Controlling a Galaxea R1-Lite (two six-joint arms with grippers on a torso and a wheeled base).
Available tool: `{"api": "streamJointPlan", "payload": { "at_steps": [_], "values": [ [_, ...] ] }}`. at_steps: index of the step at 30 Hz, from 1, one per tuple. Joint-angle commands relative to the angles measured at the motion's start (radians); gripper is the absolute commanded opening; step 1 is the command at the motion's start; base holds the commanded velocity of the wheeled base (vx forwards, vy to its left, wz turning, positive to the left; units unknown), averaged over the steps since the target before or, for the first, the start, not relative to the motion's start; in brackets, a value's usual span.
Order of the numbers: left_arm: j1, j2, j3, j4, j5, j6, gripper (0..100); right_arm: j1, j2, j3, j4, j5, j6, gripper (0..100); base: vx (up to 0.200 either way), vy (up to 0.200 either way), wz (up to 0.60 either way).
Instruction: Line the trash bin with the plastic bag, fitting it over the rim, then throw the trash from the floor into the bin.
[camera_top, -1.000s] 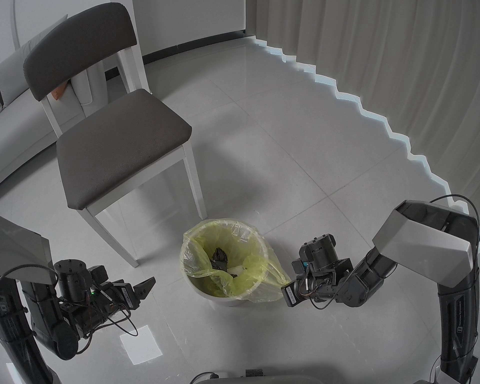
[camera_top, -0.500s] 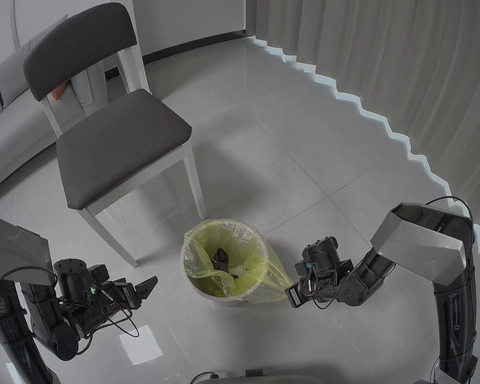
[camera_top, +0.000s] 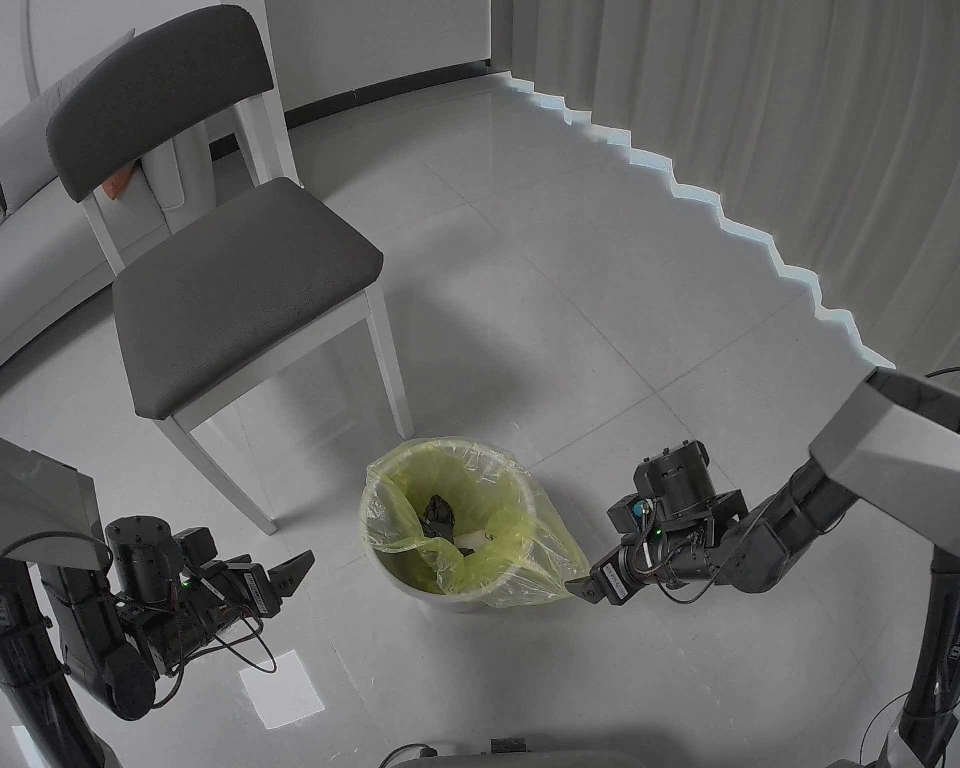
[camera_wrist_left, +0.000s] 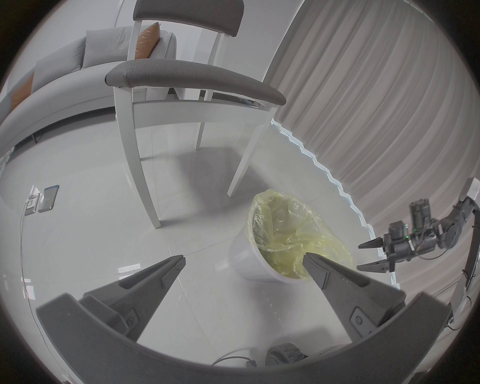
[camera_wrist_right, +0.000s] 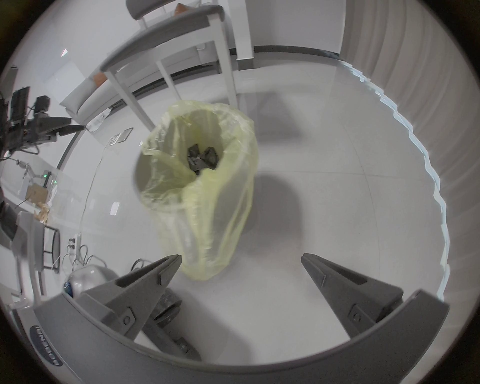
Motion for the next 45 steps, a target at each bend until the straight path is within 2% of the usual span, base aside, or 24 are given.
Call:
{"api": "streamJointPlan", "payload": {
  "at_steps": [1,4,7,12,21,26,30,45],
  "values": [
    [-0.005,0.003,-0.005,-0.018,-0.004,-0.002,100,0.073,-0.19,-0.06,0.13,-0.006,-0.026,100,0.0,0.0,0.0],
    [-0.008,-0.003,-0.002,-0.018,-0.002,-0.011,100,0.102,-0.216,-0.082,0.187,-0.007,-0.04,100,0.0,0.0,0.0],
    [-0.008,-0.008,0.001,-0.018,-0.002,-0.014,100,0.122,-0.207,-0.098,0.176,-0.007,-0.048,100,0.0,0.0,0.0],
    [-0.019,-0.016,0.006,-0.018,0.004,-0.014,100,0.216,-0.075,-0.232,0.104,-0.006,-0.026,100,0.0,0.0,0.0],
    [-0.008,-0.083,0.055,-0.018,0.007,-0.03,100,0.285,0.14,-0.43,0.11,-0.007,-0.032,100,0.0,0.0,0.0],
    [-0.005,-0.118,0.072,-0.018,0.016,-0.037,100,0.286,0.208,-0.48,0.11,-0.009,-0.032,100,0.0,0.0,0.0],
    [-0.007,-0.163,0.072,-0.018,0.041,-0.077,100,0.274,0.235,-0.513,0.11,-0.009,-0.037,100,0.0,0.0,0.0],
    [-0.014,-0.177,0.072,-0.018,0.045,-0.079,100,0.233,0.338,-0.641,0.146,-0.009,-0.068,100,0.0,0.0,0.0]
  ]
}}
